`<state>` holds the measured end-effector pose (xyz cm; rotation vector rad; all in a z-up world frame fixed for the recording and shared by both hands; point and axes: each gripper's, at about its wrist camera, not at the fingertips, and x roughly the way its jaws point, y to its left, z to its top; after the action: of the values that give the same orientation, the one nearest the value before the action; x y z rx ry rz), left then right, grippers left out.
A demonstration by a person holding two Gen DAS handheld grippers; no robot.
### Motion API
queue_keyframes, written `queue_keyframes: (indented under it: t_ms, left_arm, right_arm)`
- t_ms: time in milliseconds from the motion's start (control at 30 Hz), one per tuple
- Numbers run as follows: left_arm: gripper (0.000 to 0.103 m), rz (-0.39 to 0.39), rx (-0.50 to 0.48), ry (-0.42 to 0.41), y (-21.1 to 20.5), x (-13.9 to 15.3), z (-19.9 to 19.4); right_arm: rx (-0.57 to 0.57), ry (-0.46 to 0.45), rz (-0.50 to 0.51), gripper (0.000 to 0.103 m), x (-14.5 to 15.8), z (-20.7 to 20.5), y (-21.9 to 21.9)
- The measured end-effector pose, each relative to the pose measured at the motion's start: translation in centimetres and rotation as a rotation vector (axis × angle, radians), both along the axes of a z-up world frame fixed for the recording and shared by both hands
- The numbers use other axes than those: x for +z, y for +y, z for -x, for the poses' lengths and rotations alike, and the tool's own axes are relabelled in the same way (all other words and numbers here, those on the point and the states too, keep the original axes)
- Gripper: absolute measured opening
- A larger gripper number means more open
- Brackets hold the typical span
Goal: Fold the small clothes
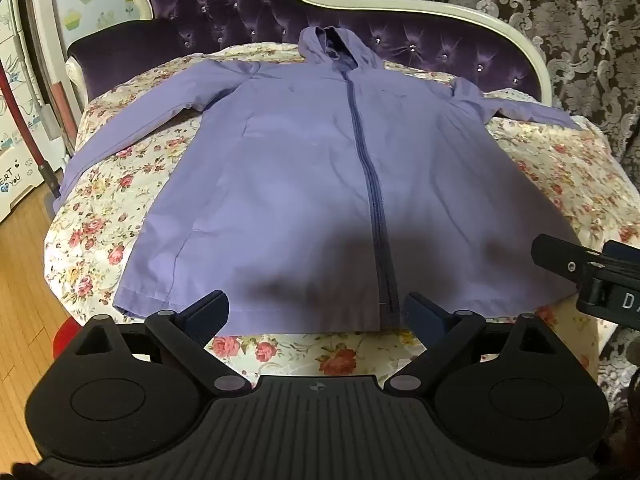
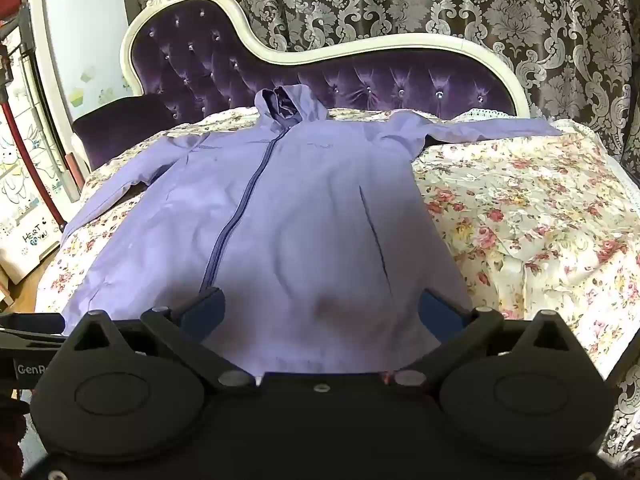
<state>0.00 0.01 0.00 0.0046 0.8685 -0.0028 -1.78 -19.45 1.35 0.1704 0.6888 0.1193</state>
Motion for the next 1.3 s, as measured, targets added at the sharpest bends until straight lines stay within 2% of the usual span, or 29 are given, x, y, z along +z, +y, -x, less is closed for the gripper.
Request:
queue_keyframes:
  t_ms: [467, 733, 1300]
  left_arm:
    - [0.095, 0.05, -0.006, 0.024, 0.0, -0.4, -0.4]
    - [0.095, 0.065, -0.028, 0.011, -0.1, -0.4, -0.7]
    - [0.095, 0.058, -0.028, -0.003, 0.2, -0.4, -1.1]
  right_arm:
    - [0.002, 0.006, 0.005, 0.102, 0.1, -0.2, 0.1]
    - [0.004, 0.008, 0.007, 0.102, -0.4, -0.4, 0.5]
    - [0.005, 0.013, 0.008, 0.102, -0.5, -0.6, 0.7]
